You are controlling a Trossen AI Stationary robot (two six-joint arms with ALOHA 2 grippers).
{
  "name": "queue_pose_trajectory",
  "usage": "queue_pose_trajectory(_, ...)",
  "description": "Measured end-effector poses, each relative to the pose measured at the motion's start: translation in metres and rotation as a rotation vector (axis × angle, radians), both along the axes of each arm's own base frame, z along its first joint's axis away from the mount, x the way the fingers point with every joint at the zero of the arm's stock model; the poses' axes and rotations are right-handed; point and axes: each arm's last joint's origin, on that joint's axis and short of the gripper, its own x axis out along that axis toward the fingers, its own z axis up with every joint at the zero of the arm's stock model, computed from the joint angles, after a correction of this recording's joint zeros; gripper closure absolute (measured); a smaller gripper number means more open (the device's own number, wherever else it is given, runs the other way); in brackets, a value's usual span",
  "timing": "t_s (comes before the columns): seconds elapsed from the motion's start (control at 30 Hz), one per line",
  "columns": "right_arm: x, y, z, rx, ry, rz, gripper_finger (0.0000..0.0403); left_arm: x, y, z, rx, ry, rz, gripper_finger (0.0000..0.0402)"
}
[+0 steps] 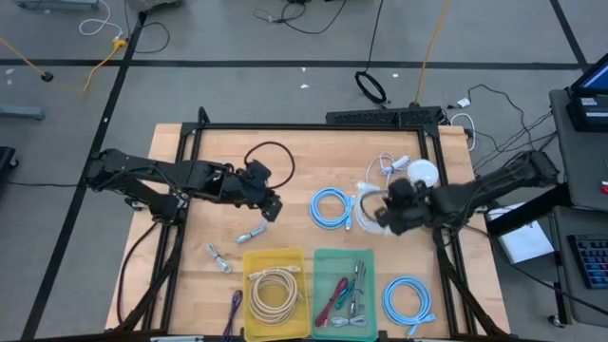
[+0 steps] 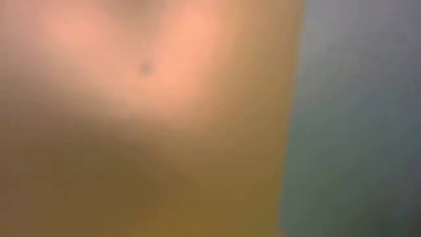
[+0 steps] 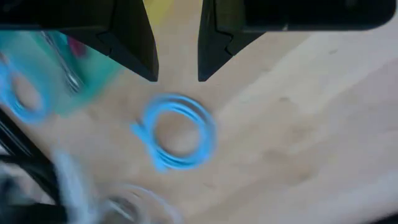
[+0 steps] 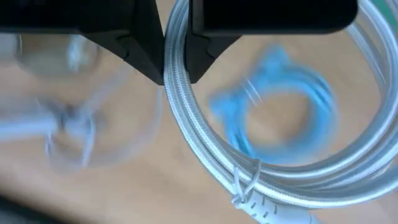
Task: Pick & Place USB Port
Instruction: Put the large white charger cable into the yellow bin
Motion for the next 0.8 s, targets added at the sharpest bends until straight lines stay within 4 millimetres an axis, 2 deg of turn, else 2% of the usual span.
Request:
queue_pose_trajectory(0.2,0.039,-0.014,0.072,-0.059,-0.474,0.010,0.0373,-0.013,-0.003,-0.006,0.036,0.039,0.249,0.0287)
queue_pose_trajectory(0.3,0.056,-0.016,0.104,-0.040,-0.696,0.073,0.0373,-0.018,-0.012,-0.007,0.064,-0.020,0.364,0.0287)
queue_pose_trajectory(0.4,0.066,-0.016,0.124,-0.049,-0.764,0.124,0.0373,-0.026,-0.024,-0.011,0.067,-0.133,0.442,0.0294)
queue_pose_trajectory(0.5,0.074,-0.014,0.138,-0.062,-0.780,0.165,0.0373,-0.029,-0.036,-0.024,-0.007,-0.303,0.453,0.0317)
queue_pose_trajectory(0.6,0.080,-0.010,0.147,-0.060,-0.789,0.203,0.0373,-0.031,-0.043,-0.045,-0.167,-0.543,0.392,0.0344)
queue_pose_trajectory(0.73,0.088,-0.008,0.149,-0.084,-0.778,0.224,0.0373,-0.040,-0.040,-0.072,-0.385,-1.049,0.223,0.0367)
queue_pose_trajectory(0.8,0.090,-0.008,0.145,-0.117,-0.739,0.220,0.0373,-0.051,-0.035,-0.081,-0.398,-1.257,0.223,0.0369)
